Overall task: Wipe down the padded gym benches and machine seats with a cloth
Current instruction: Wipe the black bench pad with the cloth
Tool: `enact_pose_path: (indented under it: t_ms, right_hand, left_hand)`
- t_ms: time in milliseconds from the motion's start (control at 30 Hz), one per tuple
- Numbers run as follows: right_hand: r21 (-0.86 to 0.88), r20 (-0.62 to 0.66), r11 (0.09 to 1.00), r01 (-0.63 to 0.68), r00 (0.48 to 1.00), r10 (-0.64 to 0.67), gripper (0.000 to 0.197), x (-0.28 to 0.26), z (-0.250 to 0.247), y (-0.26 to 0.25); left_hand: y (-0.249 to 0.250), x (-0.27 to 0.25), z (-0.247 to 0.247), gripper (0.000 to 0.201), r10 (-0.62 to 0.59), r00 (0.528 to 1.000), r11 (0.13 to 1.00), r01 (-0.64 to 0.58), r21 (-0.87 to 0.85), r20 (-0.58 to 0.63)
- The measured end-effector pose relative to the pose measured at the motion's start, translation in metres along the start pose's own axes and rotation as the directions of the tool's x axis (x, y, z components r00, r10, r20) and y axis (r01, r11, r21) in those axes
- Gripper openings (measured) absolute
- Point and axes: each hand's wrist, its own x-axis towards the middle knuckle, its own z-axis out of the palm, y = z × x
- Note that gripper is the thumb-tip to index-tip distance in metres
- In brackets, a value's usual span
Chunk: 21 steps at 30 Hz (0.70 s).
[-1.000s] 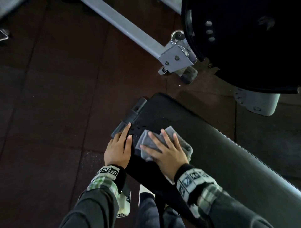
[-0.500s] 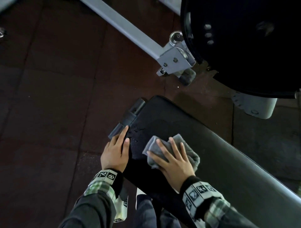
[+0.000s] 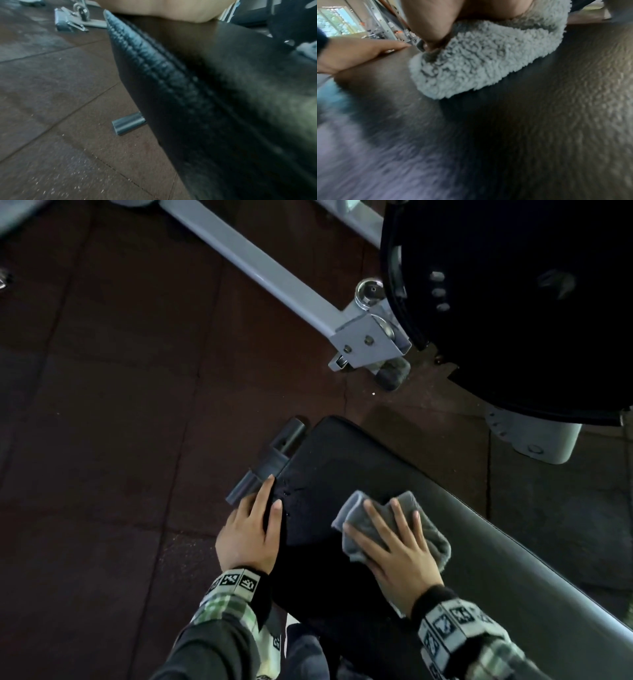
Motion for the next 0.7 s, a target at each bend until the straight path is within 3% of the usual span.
enact_pose_path:
  t_ms: [200,400,533,700]
  right_hand:
    - [0.015,0.050,0.996,0.092,0.994,-0.093,0.057,0.048,-0.006,-0.030]
    - [-0.016,0.047,0.996,-0.088,0.995,0.088,0.054,0.114,-0.023,0.004]
    - [0.043,0.043,0.969,-0.244,0.969,0.242,0.054,0.087,-0.024,0.036]
    - [-0.004,0.074,0.988,-0.156,0.985,0.155,0.050,0.045,-0.019,0.009]
  left_hand:
    - [0.000,0.002,0.002,0.051,0.001,1.000,1.000,-0.001,0.029,0.019]
    - [-0.001,0.003,0.002,0.052,-0.037,0.999,0.999,0.036,0.037,0.012]
    - [-0.002,0.003,0.001,0.051,-0.033,0.999,0.999,0.033,0.019,0.000]
    - [-0.003,0.003,0.002,0.049,-0.009,1.000,1.000,0.009,0.022,-0.016]
